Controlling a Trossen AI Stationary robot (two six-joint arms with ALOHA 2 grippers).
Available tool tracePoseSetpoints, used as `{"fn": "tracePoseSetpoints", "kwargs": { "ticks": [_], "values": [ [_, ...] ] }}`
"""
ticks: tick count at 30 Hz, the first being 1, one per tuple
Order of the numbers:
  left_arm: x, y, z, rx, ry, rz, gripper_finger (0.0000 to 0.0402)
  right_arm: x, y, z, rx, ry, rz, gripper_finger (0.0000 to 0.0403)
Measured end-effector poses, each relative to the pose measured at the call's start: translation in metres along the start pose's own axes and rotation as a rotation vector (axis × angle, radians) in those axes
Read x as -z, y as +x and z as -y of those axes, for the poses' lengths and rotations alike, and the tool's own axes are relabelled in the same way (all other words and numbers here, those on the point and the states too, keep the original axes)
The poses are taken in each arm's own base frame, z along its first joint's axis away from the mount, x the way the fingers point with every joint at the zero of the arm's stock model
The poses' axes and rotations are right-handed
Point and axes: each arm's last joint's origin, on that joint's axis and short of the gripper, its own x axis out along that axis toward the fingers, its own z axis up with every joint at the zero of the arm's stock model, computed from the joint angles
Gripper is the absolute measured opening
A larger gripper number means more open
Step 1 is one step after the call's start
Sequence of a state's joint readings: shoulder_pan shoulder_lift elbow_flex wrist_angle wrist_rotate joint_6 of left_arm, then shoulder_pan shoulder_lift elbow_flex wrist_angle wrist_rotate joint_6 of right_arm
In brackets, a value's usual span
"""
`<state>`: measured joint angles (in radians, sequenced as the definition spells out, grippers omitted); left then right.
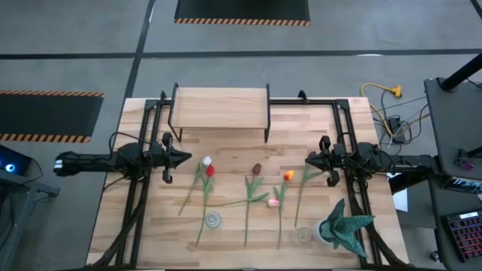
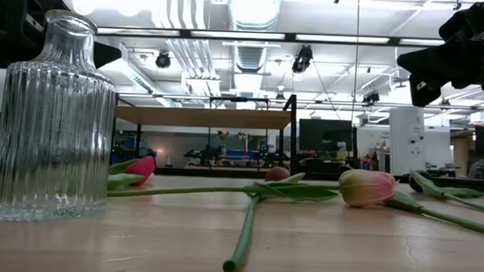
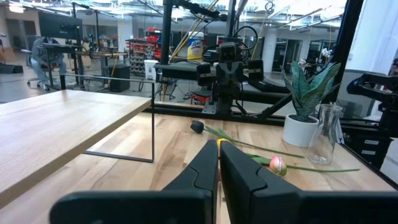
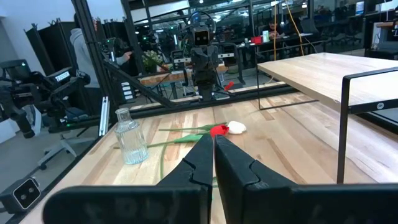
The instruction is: Pick and place flowers into a vace then onto a shelf
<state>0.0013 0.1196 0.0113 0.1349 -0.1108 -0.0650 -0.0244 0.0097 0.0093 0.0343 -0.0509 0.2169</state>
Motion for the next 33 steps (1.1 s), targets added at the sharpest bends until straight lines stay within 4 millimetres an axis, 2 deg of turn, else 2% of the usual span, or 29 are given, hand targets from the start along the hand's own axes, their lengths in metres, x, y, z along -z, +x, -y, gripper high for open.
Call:
{"fn": "tracePoseSetpoints", "kwargs": {
  "ticks": [23, 28, 31, 33],
  "values": [
    [0.0000, 0.0000, 0.0000, 0.000, 0.000, 0.000, 0.0000, -0.0008, 0.0000, -0.0002, -0.002, 0.003, 0.007, 0.0009],
    [0.0000, 0.0000, 0.0000, 0.000, 0.000, 0.000, 0.0000, -0.0035, -0.0001, 0.0001, 0.017, 0.162, 0.041, 0.0009],
    [0.0000, 0.0000, 0.0000, 0.000, 0.000, 0.000, 0.0000, -0.0044, -0.0004, 0.0036, 0.133, 0.314, 0.090, 0.0009],
    [0.0000, 0.0000, 0.0000, 0.000, 0.000, 0.000, 0.0000, -0.0049, -0.0013, 0.0073, 0.246, 0.486, 0.158, 0.0009]
  ]
}}
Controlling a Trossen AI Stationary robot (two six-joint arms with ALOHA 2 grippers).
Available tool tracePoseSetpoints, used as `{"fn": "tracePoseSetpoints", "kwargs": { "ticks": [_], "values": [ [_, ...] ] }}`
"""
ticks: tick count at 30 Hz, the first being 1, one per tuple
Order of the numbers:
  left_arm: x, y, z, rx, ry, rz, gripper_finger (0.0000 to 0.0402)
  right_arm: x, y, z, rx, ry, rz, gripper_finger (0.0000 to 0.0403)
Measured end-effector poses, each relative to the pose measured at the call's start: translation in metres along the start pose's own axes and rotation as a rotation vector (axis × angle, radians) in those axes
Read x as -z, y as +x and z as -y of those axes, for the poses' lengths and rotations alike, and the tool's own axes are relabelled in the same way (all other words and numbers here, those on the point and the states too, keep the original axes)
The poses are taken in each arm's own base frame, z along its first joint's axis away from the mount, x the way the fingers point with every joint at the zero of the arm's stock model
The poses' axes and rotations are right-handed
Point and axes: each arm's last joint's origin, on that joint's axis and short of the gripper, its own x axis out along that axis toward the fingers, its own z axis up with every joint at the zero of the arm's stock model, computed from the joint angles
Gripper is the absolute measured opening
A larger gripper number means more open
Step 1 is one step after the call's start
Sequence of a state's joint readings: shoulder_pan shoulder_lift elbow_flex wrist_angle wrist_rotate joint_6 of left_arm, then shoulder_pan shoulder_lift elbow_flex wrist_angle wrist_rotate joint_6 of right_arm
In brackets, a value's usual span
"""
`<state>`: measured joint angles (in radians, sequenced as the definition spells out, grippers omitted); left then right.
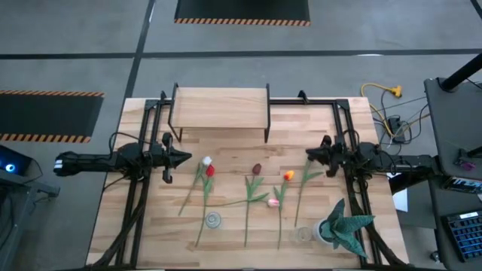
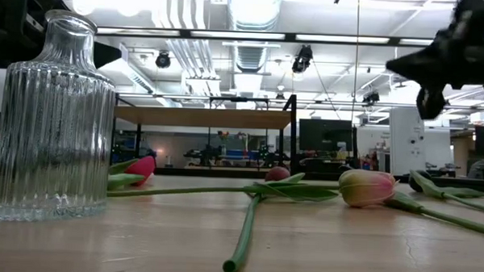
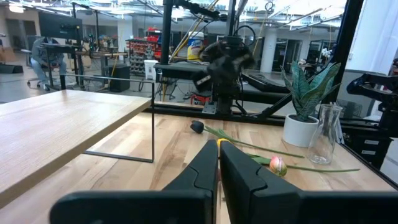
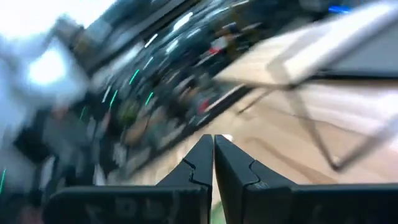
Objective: Pick and place flowers into a vace then onto a shelf
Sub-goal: Put the black flower into the right transparent vase
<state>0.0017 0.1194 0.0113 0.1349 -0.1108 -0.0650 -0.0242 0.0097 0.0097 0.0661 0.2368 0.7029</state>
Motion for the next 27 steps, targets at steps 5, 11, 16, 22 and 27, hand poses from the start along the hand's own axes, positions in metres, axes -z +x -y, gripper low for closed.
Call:
{"fn": "tracePoseSetpoints", "kwargs": {
  "ticks": [5, 11, 16, 22, 27],
  "values": [
    [0.000, 0.000, 0.000, 0.000, 0.000, 0.000, 0.0000, -0.006, -0.001, 0.007, 0.205, 0.273, 0.232, 0.0009],
    [0.000, 0.000, 0.000, 0.000, 0.000, 0.000, 0.0000, -0.007, -0.002, 0.008, 0.230, 0.363, 0.282, 0.0018],
    [0.000, 0.000, 0.000, 0.000, 0.000, 0.000, 0.0000, -0.008, 0.001, 0.005, 0.173, 0.452, 0.269, 0.0065],
    [0.000, 0.000, 0.000, 0.000, 0.000, 0.000, 0.0000, -0.017, 0.005, -0.006, 0.056, 0.435, 0.318, 0.0132],
    [0.000, 0.000, 0.000, 0.000, 0.000, 0.000, 0.0000, -0.017, 0.012, -0.010, 0.037, 0.439, 0.262, 0.0168]
  ]
}}
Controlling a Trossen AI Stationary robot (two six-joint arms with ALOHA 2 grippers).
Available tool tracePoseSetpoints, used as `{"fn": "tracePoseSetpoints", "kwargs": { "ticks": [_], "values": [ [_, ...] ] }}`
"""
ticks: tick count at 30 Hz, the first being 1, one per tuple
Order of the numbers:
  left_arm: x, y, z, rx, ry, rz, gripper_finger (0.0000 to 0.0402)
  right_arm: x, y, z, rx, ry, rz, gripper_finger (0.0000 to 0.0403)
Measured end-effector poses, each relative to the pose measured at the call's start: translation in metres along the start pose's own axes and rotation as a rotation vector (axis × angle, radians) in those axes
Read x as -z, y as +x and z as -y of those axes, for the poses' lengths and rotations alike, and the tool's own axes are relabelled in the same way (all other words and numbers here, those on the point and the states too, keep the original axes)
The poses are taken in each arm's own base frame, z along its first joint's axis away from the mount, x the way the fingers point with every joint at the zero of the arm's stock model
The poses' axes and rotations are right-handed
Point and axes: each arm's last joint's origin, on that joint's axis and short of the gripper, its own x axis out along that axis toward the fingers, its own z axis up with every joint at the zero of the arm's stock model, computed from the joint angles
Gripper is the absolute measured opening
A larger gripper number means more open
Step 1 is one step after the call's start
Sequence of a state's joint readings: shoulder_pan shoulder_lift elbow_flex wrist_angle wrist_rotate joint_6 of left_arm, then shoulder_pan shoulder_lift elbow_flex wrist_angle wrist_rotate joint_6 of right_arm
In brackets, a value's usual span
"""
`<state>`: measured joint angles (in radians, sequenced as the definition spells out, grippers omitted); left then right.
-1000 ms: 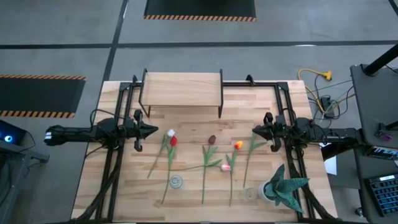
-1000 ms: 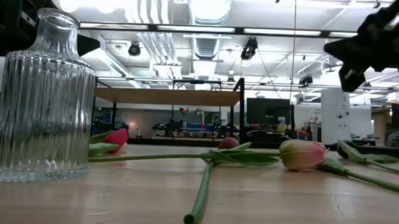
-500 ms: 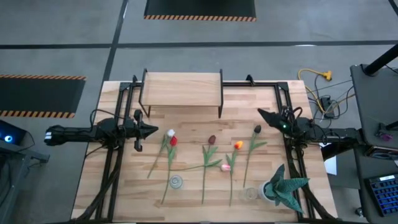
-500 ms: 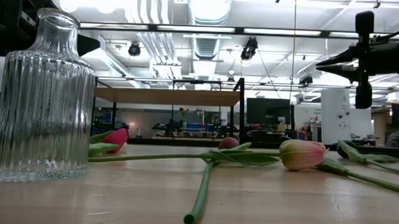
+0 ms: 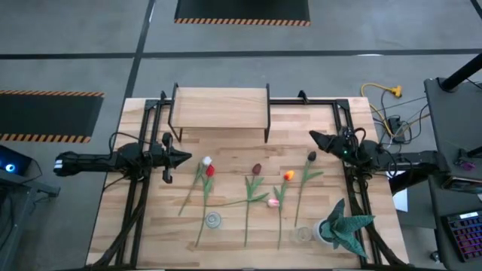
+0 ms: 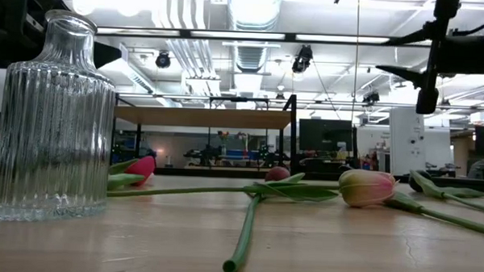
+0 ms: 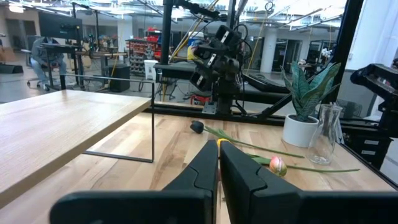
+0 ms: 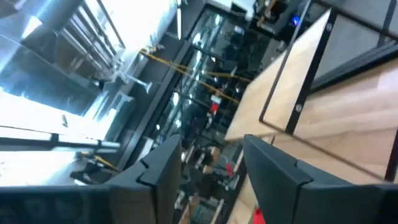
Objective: Pick and place flowers into a vace then onto a shelf
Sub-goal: Put the black flower into the right transparent vase
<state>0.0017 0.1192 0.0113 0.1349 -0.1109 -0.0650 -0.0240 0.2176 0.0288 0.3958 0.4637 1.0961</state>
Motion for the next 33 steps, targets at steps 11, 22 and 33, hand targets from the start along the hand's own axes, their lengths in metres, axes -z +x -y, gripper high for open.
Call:
{"fn": "tracePoseSetpoints", "kwargs": {
  "ticks": [11, 22, 33],
  "values": [
    [0.000, 0.000, 0.000, 0.000, 0.000, 0.000, 0.0000, -0.011, 0.038, -0.065, 0.349, -0.135, -0.209, 0.0176],
    [0.000, 0.000, 0.000, 0.000, 0.000, 0.000, 0.0000, -0.004, 0.061, -0.086, 1.091, -0.077, -0.429, 0.0176],
    [0.000, 0.000, 0.000, 0.000, 0.000, 0.000, 0.0000, 0.045, 0.081, -0.032, 1.507, 0.035, -0.668, 0.0176]
  ]
}}
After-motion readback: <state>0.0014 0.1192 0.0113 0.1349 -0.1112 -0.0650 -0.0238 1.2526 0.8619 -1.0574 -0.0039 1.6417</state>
